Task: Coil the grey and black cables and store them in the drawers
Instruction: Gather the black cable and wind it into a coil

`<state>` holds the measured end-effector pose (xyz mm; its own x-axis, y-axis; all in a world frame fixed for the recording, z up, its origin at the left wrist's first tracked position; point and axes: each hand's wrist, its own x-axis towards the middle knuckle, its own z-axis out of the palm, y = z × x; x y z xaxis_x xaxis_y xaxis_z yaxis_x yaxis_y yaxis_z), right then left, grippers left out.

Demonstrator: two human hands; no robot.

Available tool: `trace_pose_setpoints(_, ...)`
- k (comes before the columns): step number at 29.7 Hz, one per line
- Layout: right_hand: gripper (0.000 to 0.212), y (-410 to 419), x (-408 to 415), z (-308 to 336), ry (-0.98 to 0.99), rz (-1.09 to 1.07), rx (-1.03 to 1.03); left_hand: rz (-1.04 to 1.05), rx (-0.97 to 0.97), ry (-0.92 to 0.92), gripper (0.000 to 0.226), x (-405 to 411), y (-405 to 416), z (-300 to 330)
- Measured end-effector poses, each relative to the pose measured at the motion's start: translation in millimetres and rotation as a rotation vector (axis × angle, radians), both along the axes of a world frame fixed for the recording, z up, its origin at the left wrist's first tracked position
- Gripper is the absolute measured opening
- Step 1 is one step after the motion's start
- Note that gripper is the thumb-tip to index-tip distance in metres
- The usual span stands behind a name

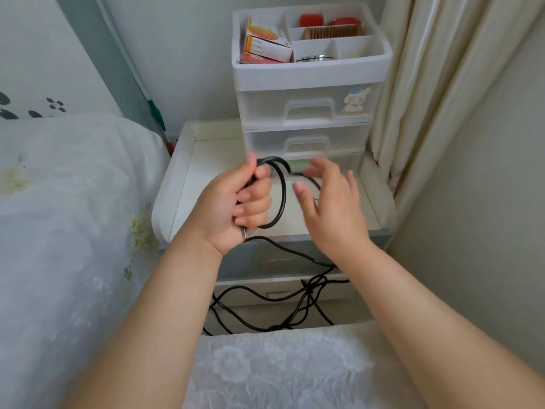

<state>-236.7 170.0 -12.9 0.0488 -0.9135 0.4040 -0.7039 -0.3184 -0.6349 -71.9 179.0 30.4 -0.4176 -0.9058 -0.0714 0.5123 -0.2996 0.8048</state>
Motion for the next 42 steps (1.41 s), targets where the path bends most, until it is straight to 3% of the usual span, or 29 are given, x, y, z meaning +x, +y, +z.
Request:
trace_pose_setpoints(3, 0.028, 0.9, 7.9, -5.1, -0.12, 0.046, 0.137, 0.028, 0.095, 0.283, 0.04, 9.2, -3.0, 2.0)
trace_pose_setpoints(7, 0.031, -2.3, 11.2, -6.6, -0.203, 0.09, 0.028, -0.12, 0.111, 0.4, 0.035, 14.2, 0.0, 1.6)
trace_pose_setpoints(9, 0.029, -3.0, 14.0, -6.8, -0.261, 0.229, 0.106, -0.132, 0.091, 0.349, 0.034, 8.7, 4.4, 2.3)
trace_pose_setpoints(11, 0.033, 4.2, 19.5, 0.6, -0.513, 0.322, 0.35, -0.032, 0.082, 0.297, 0.036, 4.8, 5.5, 3.6)
trace_pose_setpoints(13, 0.047, 12.1, 21.8, 2.9, -0.719, 0.356, 0.419, 0.102, 0.084, 0.298, 0.037, 6.5, 3.3, 4.7)
trace_pose_setpoints(17, 0.029, 16.1, 25.3, 1.5, -0.554, 0.215, 0.17, 0.158, 0.032, 0.308, 0.035, 12.7, 2.7, 6.2)
trace_pose_setpoints(19, 0.034, 10.9, 27.6, 0.7, -0.568, 0.143, 0.254, 0.065, -0.06, 0.23, 0.039, 8.8, 7.2, 6.5)
trace_pose_setpoints(22, 0.042, 11.4, 28.9, 2.8, -0.639, 0.24, 0.486, 0.008, -0.208, 0.04, 0.034, 0.6, 13.2, 5.0)
trace_pose_setpoints(24, 0.044, 14.5, 29.6, 5.1, -0.565, 0.267, 0.562, 0.034, -0.242, -0.015, 0.022, -2.7, 16.6, 3.2)
trace_pose_setpoints(28, 0.033, 19.0, 33.0, 5.3, -0.245, 0.357, 0.593, 0.218, -0.298, -0.147, 0.032, -5.1, 13.1, 0.3)
trace_pose_setpoints(31, 0.016, 25.4, 33.4, 4.7, 0.211, 0.495, 0.534, 0.357, -0.306, -0.118, 0.036, 0.0, 8.7, 0.6)
trace_pose_setpoints(33, 0.034, 31.5, 35.2, 0.9, 0.428, 0.497, 0.471, 0.452, -0.264, -0.103, 0.036, 8.4, 2.6, 2.3)
trace_pose_setpoints(38, 0.024, 38.5, 36.9, 2.8, 0.355, 0.317, 0.206, 0.57, -0.273, -0.35, 0.027, 24.8, -8.6, 2.3)
trace_pose_setpoints(42, 0.02, 36.4, 26.2, 10.5, 0.491, 0.283, -0.003, 0.492, -0.259, -0.404, 0.022, 25.0, -9.2, 0.4)
